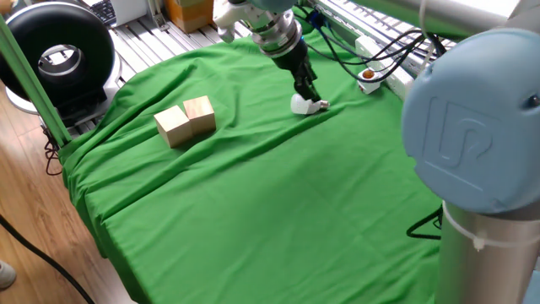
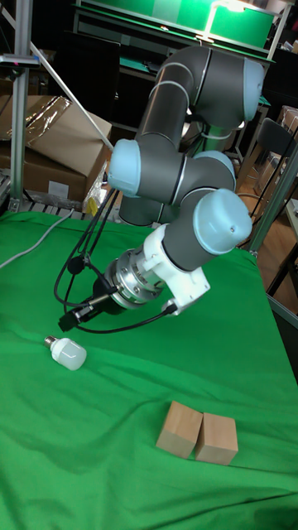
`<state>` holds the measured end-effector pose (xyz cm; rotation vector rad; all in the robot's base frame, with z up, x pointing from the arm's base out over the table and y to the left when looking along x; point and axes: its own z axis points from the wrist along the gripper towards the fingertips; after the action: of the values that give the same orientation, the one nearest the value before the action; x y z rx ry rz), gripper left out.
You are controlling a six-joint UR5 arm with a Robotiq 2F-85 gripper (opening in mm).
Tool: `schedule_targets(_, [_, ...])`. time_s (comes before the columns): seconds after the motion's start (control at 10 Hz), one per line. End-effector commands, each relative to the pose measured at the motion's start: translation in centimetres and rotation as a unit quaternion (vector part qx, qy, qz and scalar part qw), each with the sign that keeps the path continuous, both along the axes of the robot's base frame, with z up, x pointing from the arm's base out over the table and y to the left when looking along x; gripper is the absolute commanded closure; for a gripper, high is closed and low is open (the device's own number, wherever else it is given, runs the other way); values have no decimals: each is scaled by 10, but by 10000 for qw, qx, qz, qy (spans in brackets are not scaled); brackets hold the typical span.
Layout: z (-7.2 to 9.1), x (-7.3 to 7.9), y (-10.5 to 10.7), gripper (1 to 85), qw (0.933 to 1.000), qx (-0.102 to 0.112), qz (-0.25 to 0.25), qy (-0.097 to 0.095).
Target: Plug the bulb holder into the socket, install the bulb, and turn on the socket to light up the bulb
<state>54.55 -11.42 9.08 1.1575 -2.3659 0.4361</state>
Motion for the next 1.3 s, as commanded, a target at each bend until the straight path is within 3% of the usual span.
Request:
schedule_targets(0.0, [7, -4, -4, 263, 9998, -142, -48, 109])
schedule_targets(0.1, [2, 19, 7, 267, 9995, -279, -137, 55])
schedule_targets(0.2, [-10, 32, 24, 267, 9995, -187, -270, 23])
schedule_targets(0.4, [-23, 50, 42, 267, 9990, -210, -381, -50])
schedule_targets(0.6, [-16, 47, 43, 257, 9976, -532, -388, 230])
schedule_targets(0.7, [-17, 49, 37, 250, 9965, -705, -374, 262])
schedule_targets(1.2, [-44, 50, 28, 233, 9956, -764, -434, 323])
